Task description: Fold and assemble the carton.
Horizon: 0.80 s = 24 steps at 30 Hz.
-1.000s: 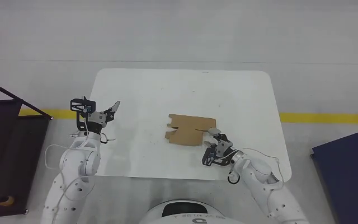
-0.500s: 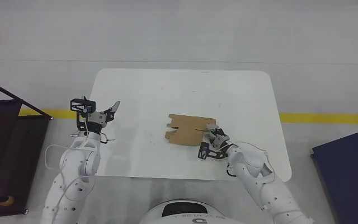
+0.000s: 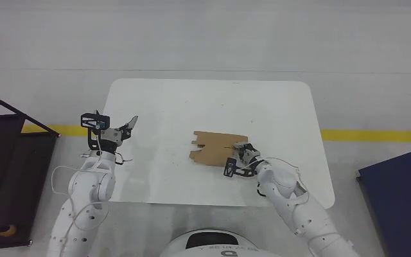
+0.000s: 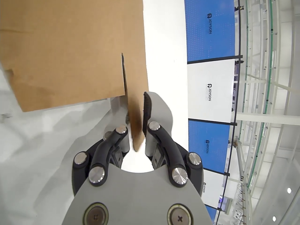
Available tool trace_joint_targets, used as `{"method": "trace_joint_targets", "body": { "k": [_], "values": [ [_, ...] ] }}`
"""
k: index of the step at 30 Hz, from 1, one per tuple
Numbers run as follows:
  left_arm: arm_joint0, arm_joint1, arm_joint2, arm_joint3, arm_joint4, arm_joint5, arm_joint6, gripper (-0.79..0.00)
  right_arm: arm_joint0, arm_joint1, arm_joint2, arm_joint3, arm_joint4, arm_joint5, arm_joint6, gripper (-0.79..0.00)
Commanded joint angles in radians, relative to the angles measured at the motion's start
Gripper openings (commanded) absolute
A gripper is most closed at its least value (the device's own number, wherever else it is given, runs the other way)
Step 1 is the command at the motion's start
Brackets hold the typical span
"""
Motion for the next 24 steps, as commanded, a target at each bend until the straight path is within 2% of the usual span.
{"method": "trace_joint_targets", "body": {
  "k": [1,7,11,15,20,24],
  "values": [
    [0.000,0.000,0.000,0.000,0.000,0.000,0.000,0.000,-0.010,0.002,0.013,-0.013,0.014,0.015,-0.010,-0.785],
    [0.000,0.000,0.000,0.000,0.000,0.000,0.000,0.000,-0.080,0.012,0.086,-0.104,0.109,0.078,-0.062,-0.785],
    [0.000,0.000,0.000,0.000,0.000,0.000,0.000,0.000,-0.164,0.019,0.165,-0.220,0.343,0.078,-0.182,-0.785],
    [0.000,0.000,0.000,0.000,0.000,0.000,0.000,0.000,-0.185,0.026,0.243,-0.261,0.643,-0.091,-0.307,-0.785],
    [0.000,0.000,0.000,0.000,0.000,0.000,0.000,0.000,-0.137,0.028,0.278,-0.245,0.903,-0.337,-0.342,-0.785],
    [0.000,0.000,0.000,0.000,0.000,0.000,0.000,0.000,-0.081,0.028,0.258,-0.195,1.086,-0.567,-0.343,-0.785]
  ]
}}
